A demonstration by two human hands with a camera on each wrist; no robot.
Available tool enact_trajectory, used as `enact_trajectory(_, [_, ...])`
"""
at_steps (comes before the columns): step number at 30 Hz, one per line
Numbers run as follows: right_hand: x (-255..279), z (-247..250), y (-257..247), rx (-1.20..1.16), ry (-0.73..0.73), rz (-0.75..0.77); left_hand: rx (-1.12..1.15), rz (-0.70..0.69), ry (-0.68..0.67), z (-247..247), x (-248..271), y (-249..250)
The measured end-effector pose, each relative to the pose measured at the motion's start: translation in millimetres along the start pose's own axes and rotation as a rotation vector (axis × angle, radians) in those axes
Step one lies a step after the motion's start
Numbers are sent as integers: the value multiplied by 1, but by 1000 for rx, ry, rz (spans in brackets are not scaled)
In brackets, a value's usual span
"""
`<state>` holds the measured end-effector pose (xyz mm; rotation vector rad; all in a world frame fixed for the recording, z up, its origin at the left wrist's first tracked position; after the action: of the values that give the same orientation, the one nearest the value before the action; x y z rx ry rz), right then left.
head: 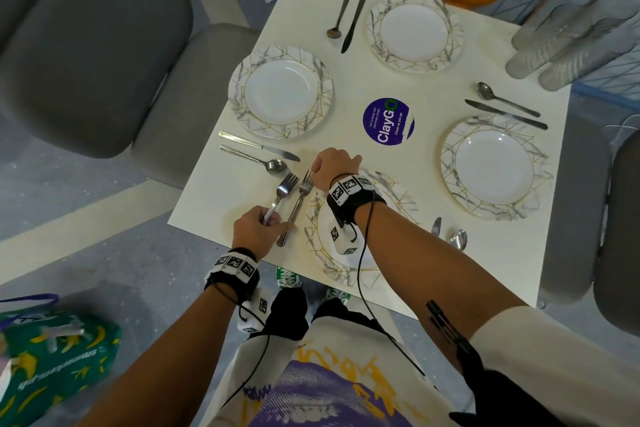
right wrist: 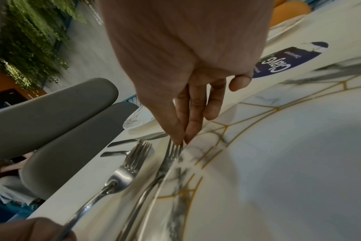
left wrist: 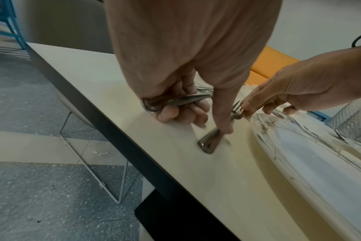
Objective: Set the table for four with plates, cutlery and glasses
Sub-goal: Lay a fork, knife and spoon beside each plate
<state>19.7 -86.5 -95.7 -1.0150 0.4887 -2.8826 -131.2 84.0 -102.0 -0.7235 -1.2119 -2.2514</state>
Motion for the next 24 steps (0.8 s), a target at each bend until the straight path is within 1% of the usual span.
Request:
enact_trajectory(2, [2, 4, 0, -12, 16, 15, -12, -17, 45, 2, 3, 4])
enact_trajectory(4, [6, 12, 0, -69, 88, 44, -12, -46, 96, 7, 3, 10])
enact_trajectory(5, [7, 18, 1, -144, 131, 63, 8, -63, 111, 8, 1, 15])
enact_trajectory(7, [9, 30, 1, -391, 198, 136, 71, -98, 115, 13, -4, 28])
enact_trajectory(9, [12, 44, -1, -616, 188, 214, 96, -153, 112, 16, -10, 47])
enact_trajectory(10, [14, 51, -2, -671, 169, 250, 99, -183, 107, 18, -12, 59])
enact_trajectory(12, [18, 68, -5, -685, 179, 323, 142, -240, 96, 21, -16, 82])
enact_trajectory(15, [17, 95, -2, -679, 284, 383, 313, -278, 83, 24, -22, 108])
enact_trajectory(20, [14, 140, 9, -745, 346, 406, 495, -264, 13, 30, -28, 137])
enact_trajectory(24, [10, 164, 16, -835, 417, 412, 676, -247, -73, 42, -39, 146])
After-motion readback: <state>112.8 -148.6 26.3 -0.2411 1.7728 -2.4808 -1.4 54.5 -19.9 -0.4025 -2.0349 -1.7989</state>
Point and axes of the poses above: each hand's wrist, its own x-axis away from the middle knuckle, its own z-axis out of the back of the hand, y = z × x, the point moved 3 cm from there along -x, towards the middle knuckle, and after that the axes turned 10 degrees about -y, right-handed, at the moved point
